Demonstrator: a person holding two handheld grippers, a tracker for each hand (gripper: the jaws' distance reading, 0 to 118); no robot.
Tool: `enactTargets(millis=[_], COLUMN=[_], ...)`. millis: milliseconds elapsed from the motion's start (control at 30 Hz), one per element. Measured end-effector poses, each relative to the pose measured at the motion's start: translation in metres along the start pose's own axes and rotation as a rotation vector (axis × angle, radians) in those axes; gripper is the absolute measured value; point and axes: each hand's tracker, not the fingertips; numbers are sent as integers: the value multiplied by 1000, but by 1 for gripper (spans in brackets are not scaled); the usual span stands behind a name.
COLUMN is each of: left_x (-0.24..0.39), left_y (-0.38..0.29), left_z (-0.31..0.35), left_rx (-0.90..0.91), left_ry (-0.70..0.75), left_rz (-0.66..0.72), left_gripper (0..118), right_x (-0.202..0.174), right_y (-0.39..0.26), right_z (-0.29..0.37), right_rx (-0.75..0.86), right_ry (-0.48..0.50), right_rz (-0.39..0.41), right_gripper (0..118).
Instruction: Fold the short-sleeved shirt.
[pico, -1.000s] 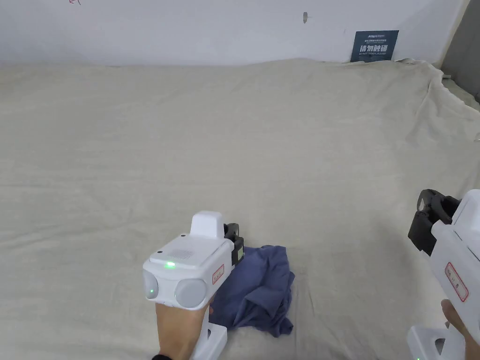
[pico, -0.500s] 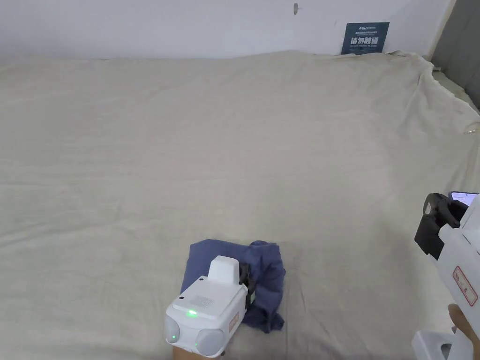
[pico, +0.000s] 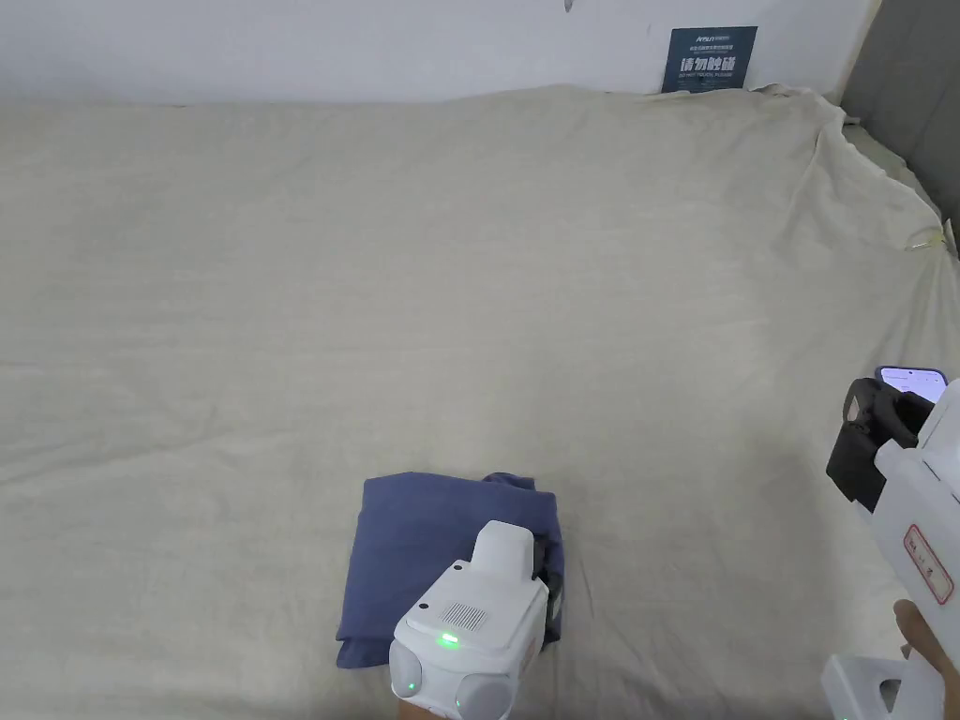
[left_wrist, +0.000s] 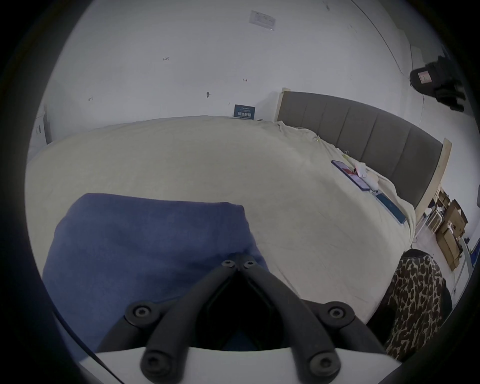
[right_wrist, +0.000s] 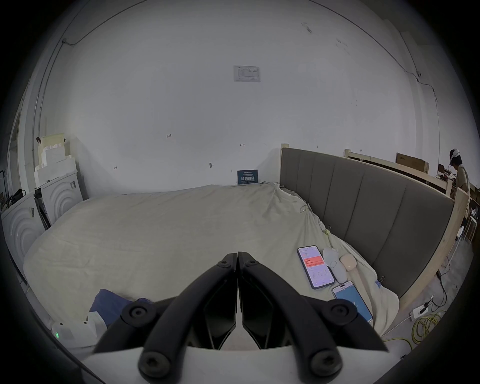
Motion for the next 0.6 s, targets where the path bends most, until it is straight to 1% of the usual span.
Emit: enactTargets(millis=[167,267,400,600], left_x=[-5,-9,-17,-43], left_y=[6,18,55,119], left_z=[5,17,45,101], left_rx=[0,40,125,279], left_ry=[-7,-2,5,79], left_rz=[7,18,4,-49], left_gripper=[0,0,0,0], right_x=[-1,-5,-11,-30], right_y=[1,4,11,29], right_z=[0,3,6,11], right_rx=[2,9,29,89], right_ry=[1,7,20,58], right_rz=[2,5,9,17], right_gripper=[0,0,0,0])
